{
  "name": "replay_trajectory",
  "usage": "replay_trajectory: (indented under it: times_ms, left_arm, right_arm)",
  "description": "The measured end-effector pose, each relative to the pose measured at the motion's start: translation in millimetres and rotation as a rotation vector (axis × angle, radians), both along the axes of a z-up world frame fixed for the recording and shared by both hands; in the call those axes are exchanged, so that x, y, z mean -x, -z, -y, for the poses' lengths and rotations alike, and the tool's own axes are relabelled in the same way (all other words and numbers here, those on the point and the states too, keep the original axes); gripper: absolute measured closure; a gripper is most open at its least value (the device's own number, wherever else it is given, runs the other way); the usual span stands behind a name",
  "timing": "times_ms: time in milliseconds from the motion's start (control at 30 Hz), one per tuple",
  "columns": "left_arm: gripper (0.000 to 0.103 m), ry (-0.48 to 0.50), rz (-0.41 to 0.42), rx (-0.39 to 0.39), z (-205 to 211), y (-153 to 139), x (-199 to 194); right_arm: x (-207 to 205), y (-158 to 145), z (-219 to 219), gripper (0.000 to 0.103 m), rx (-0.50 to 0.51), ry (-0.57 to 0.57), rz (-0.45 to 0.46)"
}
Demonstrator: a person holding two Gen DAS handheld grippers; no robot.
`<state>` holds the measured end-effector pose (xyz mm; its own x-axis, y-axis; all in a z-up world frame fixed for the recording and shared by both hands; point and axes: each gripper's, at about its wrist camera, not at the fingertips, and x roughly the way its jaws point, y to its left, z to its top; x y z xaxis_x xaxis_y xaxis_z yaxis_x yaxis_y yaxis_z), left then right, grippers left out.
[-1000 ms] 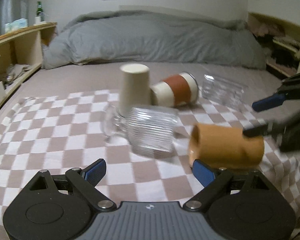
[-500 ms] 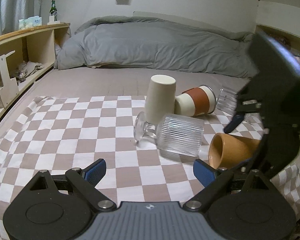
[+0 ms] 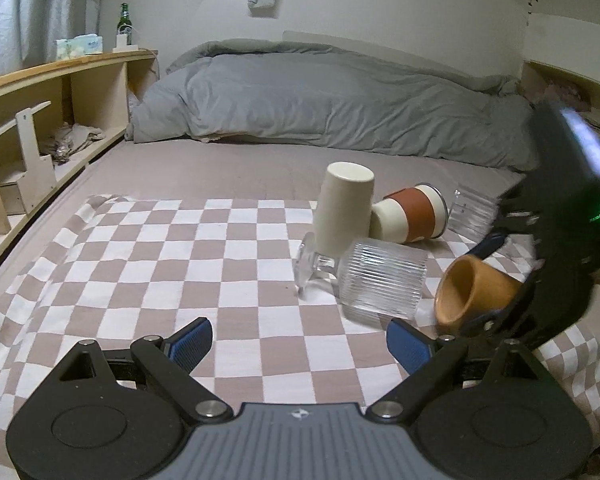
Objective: Flip cup upright
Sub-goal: 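Rotate the right gripper to turn the wooden cup opening upward, then lower the upright wooden cup onto the bed with the right gripper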
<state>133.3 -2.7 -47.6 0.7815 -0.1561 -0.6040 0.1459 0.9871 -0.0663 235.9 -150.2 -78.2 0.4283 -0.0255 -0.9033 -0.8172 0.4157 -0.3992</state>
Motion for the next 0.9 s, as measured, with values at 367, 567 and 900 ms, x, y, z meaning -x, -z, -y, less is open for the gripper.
replay_trajectory:
  times_ms: [367,567,900]
  left_arm:
    - [0.009,-0.048,0.047,0.016,-15,-15,20]
    - [0.009,-0.04,0.08,0.006,-11,-20,29]
    - [0.009,-0.024,0.101,-0.009,-1,-22,32]
  right_arm:
    - [47,-65,37,0.032,-0.474,0.206,0.219]
    - [60,-65,72,0.032,-0.618,0.407,0.318]
    - [70,-55,171,0.032,-0.612,0.782,0.418]
